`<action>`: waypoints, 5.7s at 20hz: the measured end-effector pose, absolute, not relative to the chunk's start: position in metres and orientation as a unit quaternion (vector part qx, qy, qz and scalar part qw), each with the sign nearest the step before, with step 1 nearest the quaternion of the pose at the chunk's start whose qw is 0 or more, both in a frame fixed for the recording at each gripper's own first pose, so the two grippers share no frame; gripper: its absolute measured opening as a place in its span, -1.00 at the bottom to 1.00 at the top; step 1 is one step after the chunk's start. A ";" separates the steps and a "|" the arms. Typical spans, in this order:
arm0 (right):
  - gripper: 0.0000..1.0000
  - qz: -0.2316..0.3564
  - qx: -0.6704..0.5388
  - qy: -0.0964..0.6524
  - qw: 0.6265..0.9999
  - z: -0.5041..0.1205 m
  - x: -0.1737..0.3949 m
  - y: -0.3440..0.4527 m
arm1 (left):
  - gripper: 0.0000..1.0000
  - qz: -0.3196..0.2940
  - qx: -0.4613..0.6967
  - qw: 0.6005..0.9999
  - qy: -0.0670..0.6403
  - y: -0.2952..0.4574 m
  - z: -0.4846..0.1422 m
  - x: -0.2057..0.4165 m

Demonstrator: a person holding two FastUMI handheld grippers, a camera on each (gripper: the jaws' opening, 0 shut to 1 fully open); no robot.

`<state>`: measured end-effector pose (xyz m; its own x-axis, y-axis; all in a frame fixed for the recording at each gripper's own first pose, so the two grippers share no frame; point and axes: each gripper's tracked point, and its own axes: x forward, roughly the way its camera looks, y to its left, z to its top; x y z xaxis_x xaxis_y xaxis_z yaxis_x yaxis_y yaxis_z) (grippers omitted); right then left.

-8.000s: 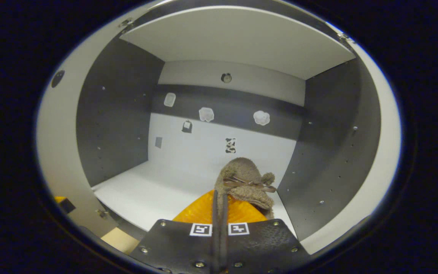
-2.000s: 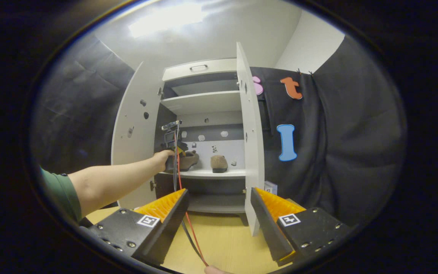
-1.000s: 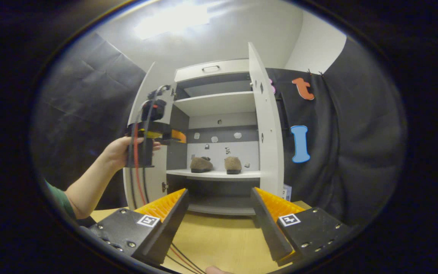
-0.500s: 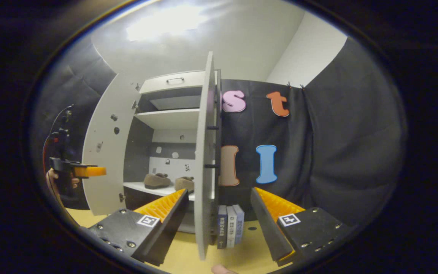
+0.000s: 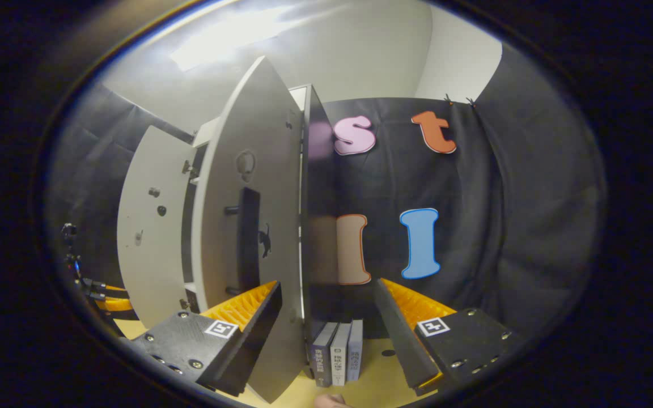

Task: Grab one shoe with the right hand and put it into the shoe cabinet, grab the other shoe with the left hand and put it into the shoe cabinet; then close the right door with the right hand and the left door with the left hand.

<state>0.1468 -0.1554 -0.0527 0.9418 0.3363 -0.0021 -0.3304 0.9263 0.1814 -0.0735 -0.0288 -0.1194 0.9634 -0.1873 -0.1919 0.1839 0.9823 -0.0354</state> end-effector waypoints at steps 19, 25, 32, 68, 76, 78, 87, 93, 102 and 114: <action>0.77 0.180 0.015 0.098 0.979 -0.037 0.180 -0.007 | 0.92 -0.104 -0.003 0.989 0.107 -0.015 -0.128 -0.087; 0.82 0.194 -0.004 0.090 0.977 -0.043 0.187 0.077 | 0.92 -0.075 -0.001 0.991 0.111 0.013 -0.128 -0.088; 0.90 0.150 0.038 0.062 0.986 -0.032 0.183 0.063 | 0.86 -0.058 0.009 0.996 0.065 0.044 -0.089 -0.104; 0.91 0.156 0.057 0.041 0.985 -0.111 -0.086 0.044 | 0.83 0.040 0.006 0.999 0.034 0.243 0.026 0.034; 0.90 0.148 0.063 0.041 0.986 -0.119 -0.105 0.037 | 0.81 0.068 0.010 0.996 0.057 0.218 0.037 0.035; 0.91 0.150 0.062 0.043 0.986 -0.120 -0.105 0.037 | 0.75 0.054 0.003 0.997 0.063 0.203 0.035 0.036; 0.90 0.137 0.056 0.051 0.988 -0.132 -0.102 0.028 | 0.81 0.012 -0.018 0.994 0.103 0.143 0.025 0.044; 0.90 0.122 0.068 0.057 0.989 -0.138 -0.099 0.012 | 0.81 0.036 -0.022 0.995 0.093 0.143 0.025 0.052; 0.86 0.109 0.079 0.056 0.989 -0.147 -0.097 0.001 | 0.82 0.014 -0.018 0.994 0.109 0.103 0.008 0.077; 0.90 0.100 0.087 0.070 0.989 -0.162 -0.098 -0.019 | 0.86 0.002 0.007 0.993 0.117 0.060 -0.010 0.086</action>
<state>-0.0982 -0.0192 -0.1618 0.9702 0.2097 -0.1210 -0.1853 0.9648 0.1864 0.0855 0.0597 -0.0104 0.9727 0.0066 -0.2320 -0.0032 0.9999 0.0147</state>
